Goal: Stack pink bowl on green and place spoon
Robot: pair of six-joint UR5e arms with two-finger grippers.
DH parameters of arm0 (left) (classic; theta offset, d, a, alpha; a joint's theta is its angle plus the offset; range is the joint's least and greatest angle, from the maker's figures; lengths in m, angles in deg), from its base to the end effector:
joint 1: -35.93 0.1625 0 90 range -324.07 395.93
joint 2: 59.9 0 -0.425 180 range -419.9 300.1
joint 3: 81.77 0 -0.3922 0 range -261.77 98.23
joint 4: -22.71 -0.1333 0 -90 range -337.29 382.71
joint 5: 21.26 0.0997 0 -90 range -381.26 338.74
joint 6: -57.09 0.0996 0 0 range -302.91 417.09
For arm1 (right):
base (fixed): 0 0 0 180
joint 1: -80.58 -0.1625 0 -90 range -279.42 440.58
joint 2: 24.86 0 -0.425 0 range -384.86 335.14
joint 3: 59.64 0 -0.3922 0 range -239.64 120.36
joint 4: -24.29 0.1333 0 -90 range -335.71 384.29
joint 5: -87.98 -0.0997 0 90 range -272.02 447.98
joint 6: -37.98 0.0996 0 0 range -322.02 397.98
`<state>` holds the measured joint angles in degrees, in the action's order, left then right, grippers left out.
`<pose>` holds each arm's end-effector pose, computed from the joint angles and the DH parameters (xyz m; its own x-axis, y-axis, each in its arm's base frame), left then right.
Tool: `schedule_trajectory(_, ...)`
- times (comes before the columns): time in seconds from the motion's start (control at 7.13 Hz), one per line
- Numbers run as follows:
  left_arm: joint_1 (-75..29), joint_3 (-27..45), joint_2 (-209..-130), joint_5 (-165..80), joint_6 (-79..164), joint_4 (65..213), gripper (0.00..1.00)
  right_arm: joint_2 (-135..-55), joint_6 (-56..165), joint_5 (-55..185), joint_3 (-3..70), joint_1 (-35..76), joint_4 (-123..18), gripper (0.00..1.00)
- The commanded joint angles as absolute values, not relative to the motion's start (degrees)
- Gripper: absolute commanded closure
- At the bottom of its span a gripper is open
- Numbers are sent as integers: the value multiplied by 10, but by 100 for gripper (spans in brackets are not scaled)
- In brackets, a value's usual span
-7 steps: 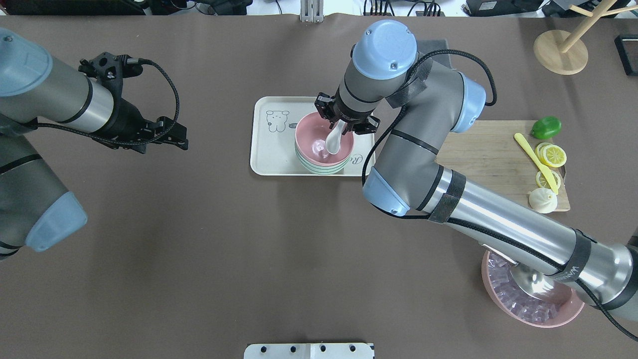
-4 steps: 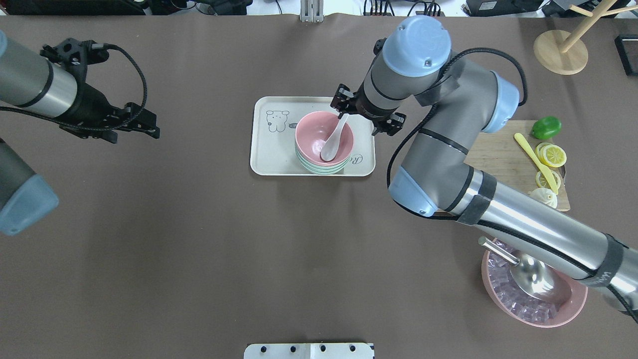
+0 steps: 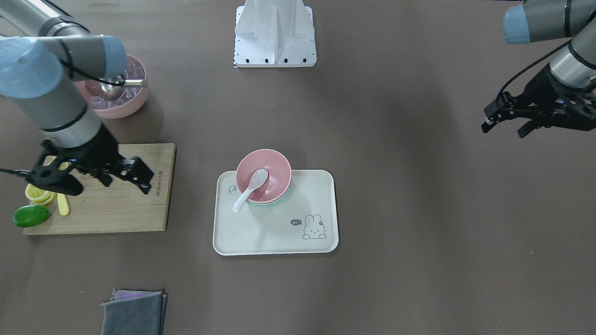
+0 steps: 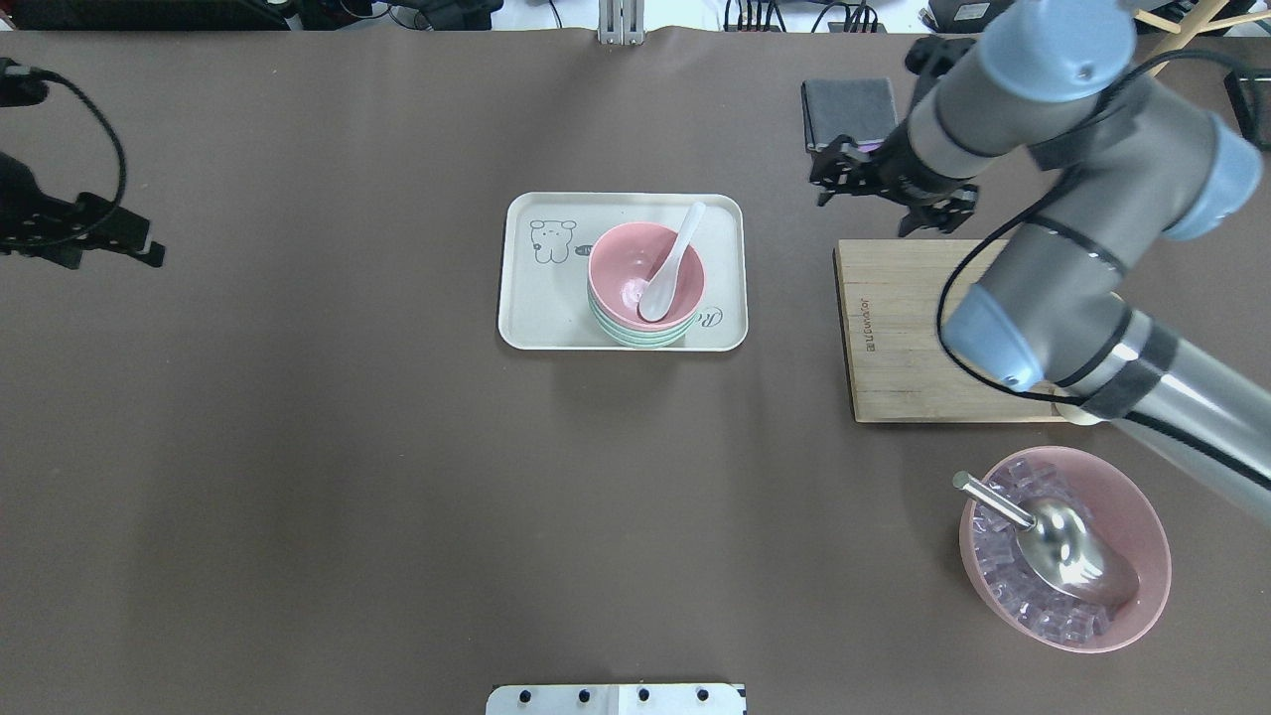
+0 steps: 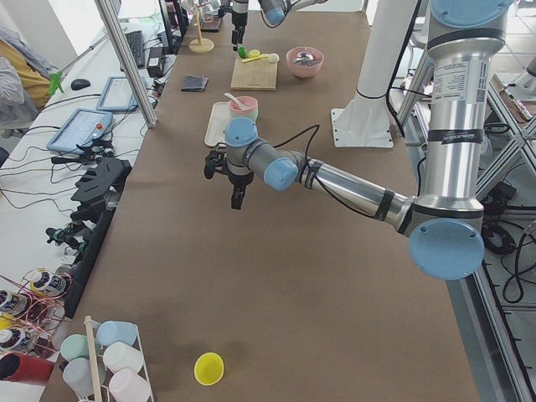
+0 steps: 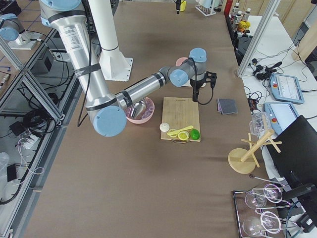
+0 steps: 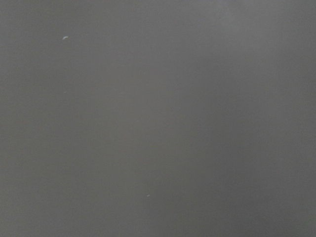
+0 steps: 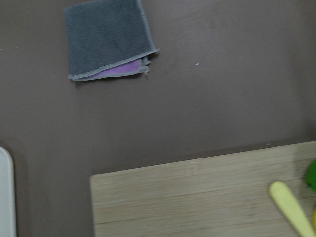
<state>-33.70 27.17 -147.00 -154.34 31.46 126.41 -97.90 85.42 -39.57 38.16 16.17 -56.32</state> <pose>0.1052 -0.4709 0.4923 0.6418 0.1635 -0.7493 -0.0273 0.9813 0.1907 -0.1967 -0.5788 0.4141 0.6470 0.1095 0.7546 -0.1761 0.9843 0.0082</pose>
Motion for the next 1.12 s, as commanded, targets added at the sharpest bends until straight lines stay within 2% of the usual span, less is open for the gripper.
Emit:
schedule_trajectory(0.0,-401,232,-1423,-1542,468,1264,2,-1031,610,-433,312,45,-567,0)
schedule_trajectory(0.28,-452,183,-1420,-1541,552,1262,2,-1027,442,-477,217,-32,-567,0)
schedule_trajectory(0.7,-499,181,-1450,-1548,552,1144,2,-1041,403,-463,208,-48,-564,0)
schedule_trajectory(0.98,-507,162,-1445,-1583,552,1131,2,-1037,408,-464,212,-47,-566,0)
